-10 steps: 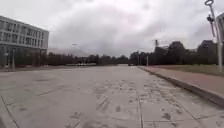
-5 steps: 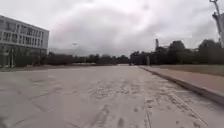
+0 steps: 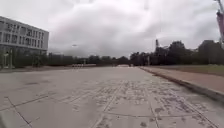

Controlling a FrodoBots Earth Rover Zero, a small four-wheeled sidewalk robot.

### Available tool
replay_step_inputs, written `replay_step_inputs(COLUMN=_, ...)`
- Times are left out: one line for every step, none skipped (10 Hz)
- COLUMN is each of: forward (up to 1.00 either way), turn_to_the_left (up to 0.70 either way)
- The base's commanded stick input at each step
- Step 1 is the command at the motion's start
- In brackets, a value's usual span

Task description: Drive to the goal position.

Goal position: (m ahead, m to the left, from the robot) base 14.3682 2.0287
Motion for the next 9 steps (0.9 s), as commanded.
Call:
replay_step_inputs(forward=0.7, turn_to_the_left=-0.34)
replay_step_inputs(forward=0.7, turn_to_the_left=-0.34)
replay_step_inputs(forward=0.7, turn_to_the_left=-0.34)
replay_step_inputs(forward=0.7, turn_to_the_left=-0.27)
replay_step_inputs(forward=0.7, turn_to_the_left=-0.1)
replay_step_inputs(forward=0.7, turn_to_the_left=0.01)
replay_step_inputs(forward=0.7, turn_to_the_left=0.01)
replay_step_inputs(forward=0.7, turn_to_the_left=0.01)
replay_step_inputs(forward=0.7, turn_to_the_left=0.01)
